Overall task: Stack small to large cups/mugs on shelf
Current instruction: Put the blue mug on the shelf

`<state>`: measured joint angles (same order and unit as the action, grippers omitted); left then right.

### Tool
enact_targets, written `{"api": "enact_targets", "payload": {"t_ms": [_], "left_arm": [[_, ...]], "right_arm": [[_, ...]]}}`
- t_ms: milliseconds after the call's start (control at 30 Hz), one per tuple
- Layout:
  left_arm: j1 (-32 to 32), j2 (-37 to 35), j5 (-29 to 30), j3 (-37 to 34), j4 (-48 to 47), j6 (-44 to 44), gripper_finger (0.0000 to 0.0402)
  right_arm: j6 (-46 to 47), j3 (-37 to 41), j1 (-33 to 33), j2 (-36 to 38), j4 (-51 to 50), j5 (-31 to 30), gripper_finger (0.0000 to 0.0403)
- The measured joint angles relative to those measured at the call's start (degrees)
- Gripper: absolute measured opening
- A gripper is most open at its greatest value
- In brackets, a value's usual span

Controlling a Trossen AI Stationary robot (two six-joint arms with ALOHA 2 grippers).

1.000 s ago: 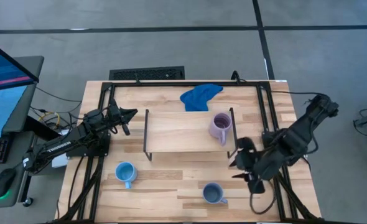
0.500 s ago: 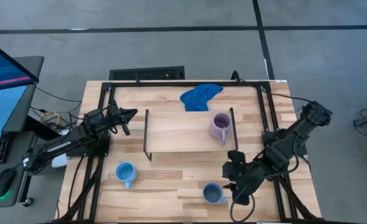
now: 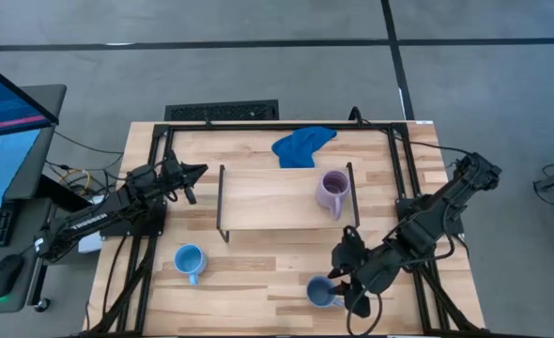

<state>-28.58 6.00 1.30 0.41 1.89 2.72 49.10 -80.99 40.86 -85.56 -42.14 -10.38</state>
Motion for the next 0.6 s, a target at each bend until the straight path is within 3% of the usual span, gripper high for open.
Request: {"api": "enact_targets", "payload": {"t_ms": [200,600], "left_arm": [[0.0,0.0,0.0,0.0,0.0,0.1,0.0027],[0.0,0.0,0.0,0.0,0.0,0.7,0.0027]], "right_arm": [[0.9,0.0,0.0,0.0,0.7,-0.2,0.021],[14.7,3.6,-2.4,-0.1,-3.3,-1.7,0.0203]]}}
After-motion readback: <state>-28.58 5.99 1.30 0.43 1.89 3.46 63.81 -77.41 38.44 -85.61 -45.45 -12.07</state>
